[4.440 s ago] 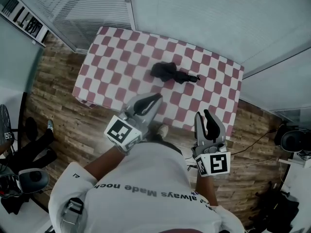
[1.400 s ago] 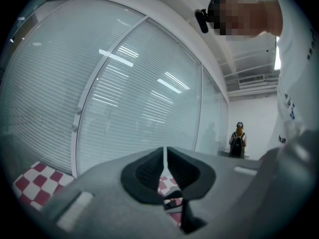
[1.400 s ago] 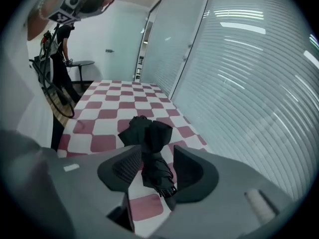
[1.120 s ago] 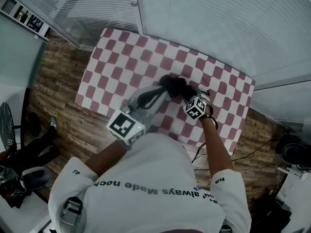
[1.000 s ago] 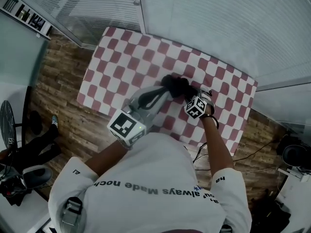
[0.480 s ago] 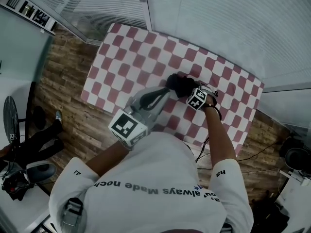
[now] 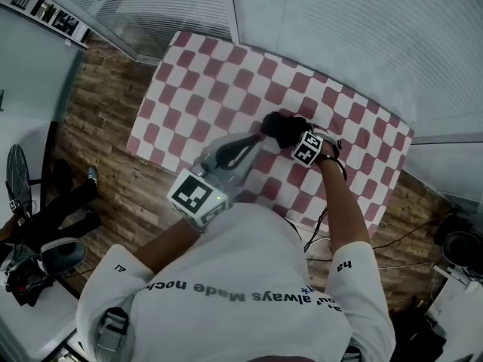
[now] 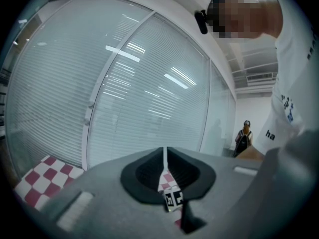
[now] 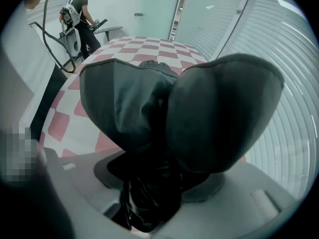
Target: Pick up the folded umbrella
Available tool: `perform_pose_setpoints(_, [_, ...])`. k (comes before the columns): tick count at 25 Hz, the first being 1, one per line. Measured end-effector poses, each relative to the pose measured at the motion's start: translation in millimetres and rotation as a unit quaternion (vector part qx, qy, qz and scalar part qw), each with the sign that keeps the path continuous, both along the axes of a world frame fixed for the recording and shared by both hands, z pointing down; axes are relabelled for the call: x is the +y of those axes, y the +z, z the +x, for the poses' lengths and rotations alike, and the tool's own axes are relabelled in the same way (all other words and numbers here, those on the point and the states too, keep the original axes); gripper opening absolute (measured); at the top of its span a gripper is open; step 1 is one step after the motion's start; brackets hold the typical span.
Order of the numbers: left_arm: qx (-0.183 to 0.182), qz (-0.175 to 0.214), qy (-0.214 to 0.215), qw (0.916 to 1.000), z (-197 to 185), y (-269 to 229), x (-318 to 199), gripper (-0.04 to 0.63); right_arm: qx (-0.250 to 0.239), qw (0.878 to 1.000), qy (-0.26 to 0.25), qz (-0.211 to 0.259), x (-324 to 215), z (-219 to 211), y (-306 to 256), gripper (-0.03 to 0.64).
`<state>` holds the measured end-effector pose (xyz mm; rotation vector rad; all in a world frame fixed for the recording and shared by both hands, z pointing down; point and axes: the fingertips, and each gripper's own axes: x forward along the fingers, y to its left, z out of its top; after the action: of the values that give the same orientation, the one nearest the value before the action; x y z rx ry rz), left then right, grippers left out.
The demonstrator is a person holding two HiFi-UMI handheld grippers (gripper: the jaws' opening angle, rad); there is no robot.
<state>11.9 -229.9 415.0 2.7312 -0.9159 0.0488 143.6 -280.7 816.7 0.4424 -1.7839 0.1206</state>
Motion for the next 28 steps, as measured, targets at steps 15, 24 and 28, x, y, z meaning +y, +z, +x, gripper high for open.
perform_pose_setpoints(15, [0.007, 0.007, -0.003, 0.9999, 0.3, -6.5, 7.1, 0.025, -0.058, 0.993, 0.091, 0.055, 5.6, -0.2, -31.8, 0.244])
perform_pose_setpoints(24, [0.013, 0.018, 0.006, 0.9997, 9.9, -12.2, 12.3, 0.025, -0.167, 0.960, 0.178, 0.140, 2.0, 11.9, -118.9, 0.242])
perform_pose_setpoints(28, [0.015, 0.024, 0.008, 0.9996, 11.3, -14.9, 14.3, 0.025, -0.221, 0.934, 0.211, 0.184, 3.8, 19.0, -170.4, 0.242])
